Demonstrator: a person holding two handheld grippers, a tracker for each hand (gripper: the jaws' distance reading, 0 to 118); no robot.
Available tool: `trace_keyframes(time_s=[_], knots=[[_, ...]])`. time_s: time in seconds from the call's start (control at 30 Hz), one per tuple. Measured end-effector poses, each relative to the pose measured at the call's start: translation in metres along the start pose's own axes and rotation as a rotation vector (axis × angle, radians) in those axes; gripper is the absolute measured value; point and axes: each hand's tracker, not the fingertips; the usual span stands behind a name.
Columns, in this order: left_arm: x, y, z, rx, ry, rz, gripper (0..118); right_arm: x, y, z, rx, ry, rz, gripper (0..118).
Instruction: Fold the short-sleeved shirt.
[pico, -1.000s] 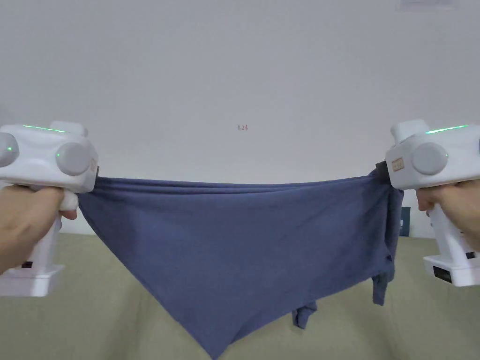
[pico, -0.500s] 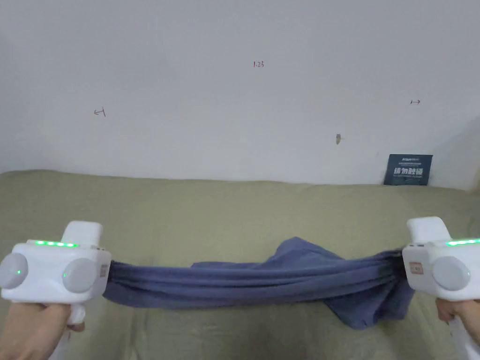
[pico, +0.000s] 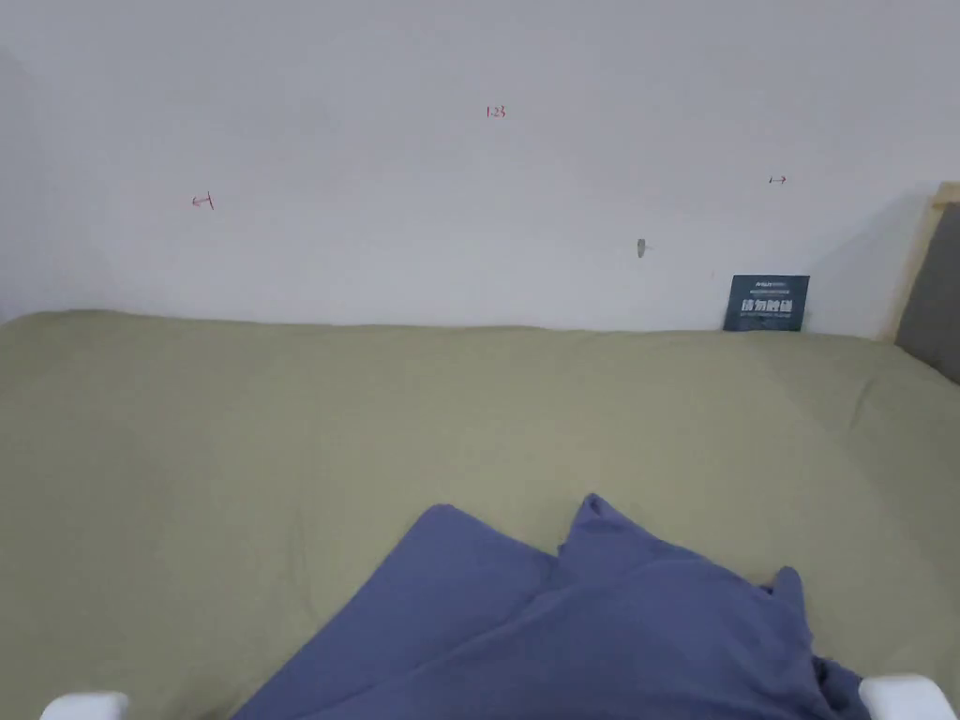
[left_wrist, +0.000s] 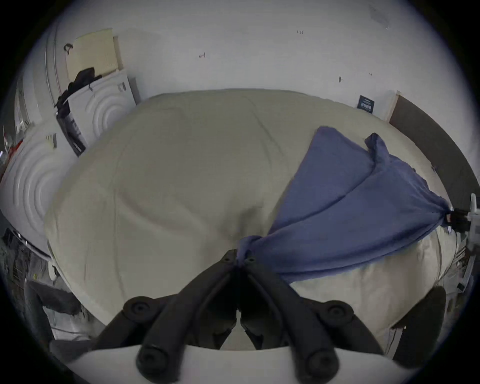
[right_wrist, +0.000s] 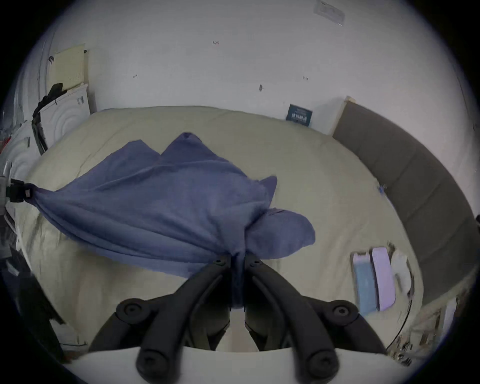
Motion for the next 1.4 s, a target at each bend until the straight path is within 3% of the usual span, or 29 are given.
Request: trace_keyframes(time_s=[0.13, 0.33, 0.4, 0.43, 0.5, 0.53, 0.57, 0.67, 0.7, 0.73, 0.77, 0.8, 0.83, 1.07, 1.3, 1.33, 1.37, 1.4], knots=[[-0.005, -0.031, -0.003, -0.068, 0.001, 0.016, 0, -0.021, -0.035, 0.007, -0.052, 0.012, -0.026, 7], [-0.009, -0.031, -0.015, -0.096, -0.029, 0.040, 0, -0.016, -0.037, -0.004, -0.051, 0.006, -0.086, 7], [-0.011, -0.026, -0.014, -0.091, -0.034, 0.038, 1, -0.015, -0.035, 0.001, -0.038, 0.006, -0.092, 15], [-0.012, -0.023, -0.013, -0.090, -0.033, 0.034, 22, -0.005, -0.038, -0.004, -0.033, -0.001, -0.093, 45], [-0.010, -0.024, -0.005, -0.078, -0.026, 0.024, 95, 0.001, -0.037, -0.001, -0.040, -0.008, -0.122, 114], [-0.012, -0.024, -0.001, -0.068, -0.012, 0.029, 114, 0.003, -0.037, 0.012, -0.041, 0.025, -0.143, 112], [-0.014, -0.024, 0.008, -0.039, -0.007, 0.043, 114, -0.005, -0.038, 0.031, 0.041, 0.007, -0.154, 108], [-0.012, -0.025, 0.037, 0.028, 0.011, 0.089, 113, -0.016, -0.039, 0.062, 0.070, -0.010, -0.159, 114], [-0.012, -0.027, 0.048, 0.054, 0.000, 0.110, 112, -0.017, -0.032, 0.053, 0.084, -0.020, -0.163, 112], [-0.008, -0.029, 0.060, 0.064, -0.006, 0.116, 99, -0.022, -0.031, 0.060, 0.081, -0.019, -0.163, 95], [-0.005, -0.032, 0.069, 0.069, -0.012, 0.110, 69, -0.028, -0.033, 0.069, 0.094, -0.013, -0.169, 63], [-0.001, -0.038, 0.078, 0.092, -0.009, 0.104, 23, -0.035, -0.036, 0.078, 0.132, -0.005, -0.185, 20], [0.003, -0.044, 0.083, 0.124, 0.022, 0.115, 0, -0.051, -0.035, 0.089, 0.146, -0.014, -0.192, 0], [0.002, -0.068, 0.070, 0.080, -0.002, 0.149, 0, -0.090, -0.050, 0.100, 0.167, 0.040, -0.183, 0], [-0.031, -0.050, 0.047, 0.033, -0.029, 0.156, 0, -0.088, -0.047, 0.089, 0.162, 0.072, -0.137, 0], [-0.033, -0.045, 0.038, 0.010, -0.039, 0.138, 11, -0.087, -0.047, 0.088, 0.165, 0.070, -0.137, 0], [-0.033, -0.040, 0.030, -0.021, -0.051, 0.107, 39, -0.090, -0.046, 0.088, 0.165, 0.068, -0.136, 0], [-0.033, -0.035, 0.022, -0.041, -0.054, 0.097, 78, -0.091, -0.045, 0.086, 0.161, 0.069, -0.133, 0]])
